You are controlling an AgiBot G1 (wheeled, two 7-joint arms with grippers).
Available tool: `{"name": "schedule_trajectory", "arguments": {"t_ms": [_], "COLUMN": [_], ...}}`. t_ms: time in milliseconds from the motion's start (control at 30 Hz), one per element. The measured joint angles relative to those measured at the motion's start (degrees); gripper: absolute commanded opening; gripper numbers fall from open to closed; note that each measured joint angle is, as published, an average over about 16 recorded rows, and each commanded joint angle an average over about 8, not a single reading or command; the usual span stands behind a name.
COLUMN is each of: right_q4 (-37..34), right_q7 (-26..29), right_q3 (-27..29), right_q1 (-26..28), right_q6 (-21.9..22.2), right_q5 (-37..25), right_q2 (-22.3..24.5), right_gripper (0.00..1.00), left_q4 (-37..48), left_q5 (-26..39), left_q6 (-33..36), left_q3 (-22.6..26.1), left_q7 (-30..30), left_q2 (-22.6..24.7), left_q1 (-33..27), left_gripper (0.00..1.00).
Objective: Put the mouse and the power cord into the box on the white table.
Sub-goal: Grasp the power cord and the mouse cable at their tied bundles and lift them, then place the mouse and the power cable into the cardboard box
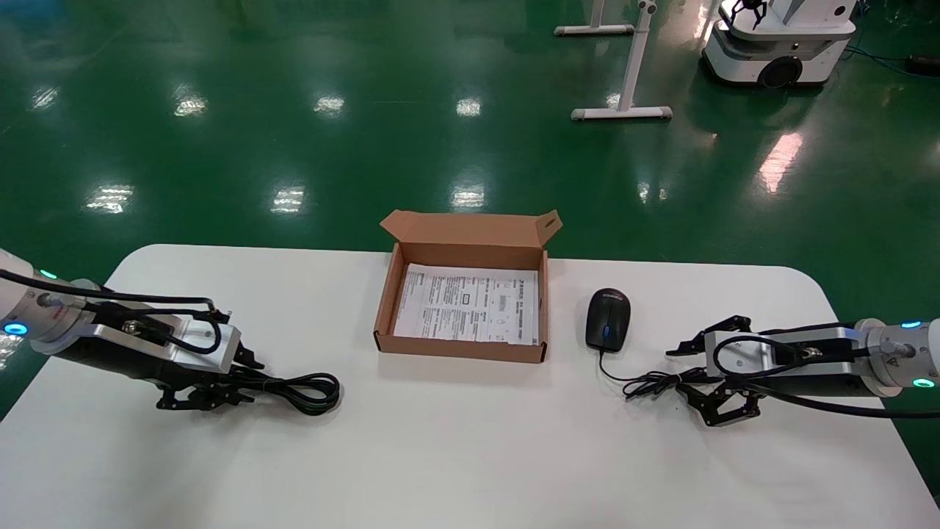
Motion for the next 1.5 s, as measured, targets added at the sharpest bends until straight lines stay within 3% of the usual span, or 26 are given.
{"name": "schedule_trajectory", "arguments": {"t_ms": [533, 900, 1200, 1500], "right_q4": [0.7, 4.6, 10.1, 13.7], "right_q7": [0.0, 2.8, 6.9, 8.7], "right_q3": [0.3, 2.7, 4.9, 5.3], "right_q1": [1.3, 9.6, 15.2, 13.3], "right_q6": [-0.4, -1.8, -0.1, 3.3], "right_q5": [0.4, 3.6, 6.9, 8.2], "right_q2": [0.7, 1.7, -4.0, -11.7], "right_gripper": [0.0, 0.0, 0.0, 0.0], "left_q4": [-0.5, -4.0, -6.5, -4.5], "left_q5": [-2.0, -8.3, -14.7, -19.1], "left_q6": [1.9, 5.1, 0.6, -4.6], "left_q3": [-1.3, -6.1, -11.3, -14.7], "left_q7": [0.2, -1.0, -4.2, -3.2], "left_q2": [-1.6, -7.8, -7.6, -2.3], "left_q1": [-0.9, -8.1, -15.9, -19.2], "left_gripper": [0.0, 0.0, 0.0, 0.0]}}
